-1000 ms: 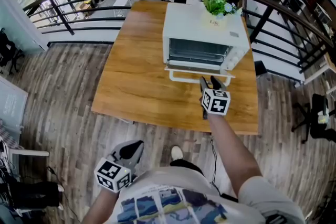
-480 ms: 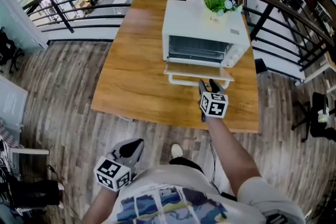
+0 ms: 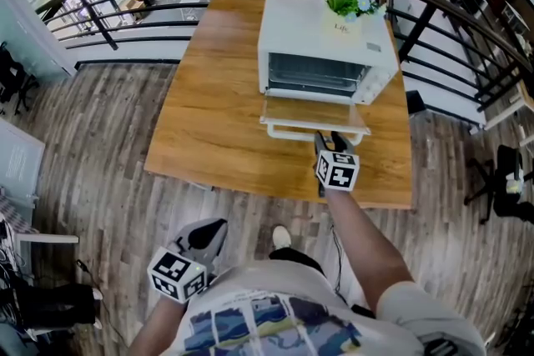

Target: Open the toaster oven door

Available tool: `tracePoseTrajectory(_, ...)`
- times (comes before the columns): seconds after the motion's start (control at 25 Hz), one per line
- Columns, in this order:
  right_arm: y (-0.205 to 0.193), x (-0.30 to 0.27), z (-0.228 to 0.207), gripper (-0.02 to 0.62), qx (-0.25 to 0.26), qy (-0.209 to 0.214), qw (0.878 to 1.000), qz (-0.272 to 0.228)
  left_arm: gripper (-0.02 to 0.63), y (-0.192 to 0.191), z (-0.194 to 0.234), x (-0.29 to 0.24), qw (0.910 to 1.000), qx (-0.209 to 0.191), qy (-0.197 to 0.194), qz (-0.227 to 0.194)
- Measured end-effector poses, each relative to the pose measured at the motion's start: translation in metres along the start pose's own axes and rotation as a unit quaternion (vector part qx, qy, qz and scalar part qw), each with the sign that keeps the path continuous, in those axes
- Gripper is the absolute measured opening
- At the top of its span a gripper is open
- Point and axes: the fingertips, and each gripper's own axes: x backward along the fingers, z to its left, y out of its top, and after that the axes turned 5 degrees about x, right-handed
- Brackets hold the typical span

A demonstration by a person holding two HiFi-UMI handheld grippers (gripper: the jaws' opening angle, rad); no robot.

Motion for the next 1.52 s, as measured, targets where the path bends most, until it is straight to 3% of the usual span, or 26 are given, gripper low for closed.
tracePoseTrajectory(1.52,-0.064,-0.015,-0.003,0.170,-0.009,-0.011,1.000,0.018,0.003,-0.002,0.003,-0.007,0.9996,0.003,0.023,0.015)
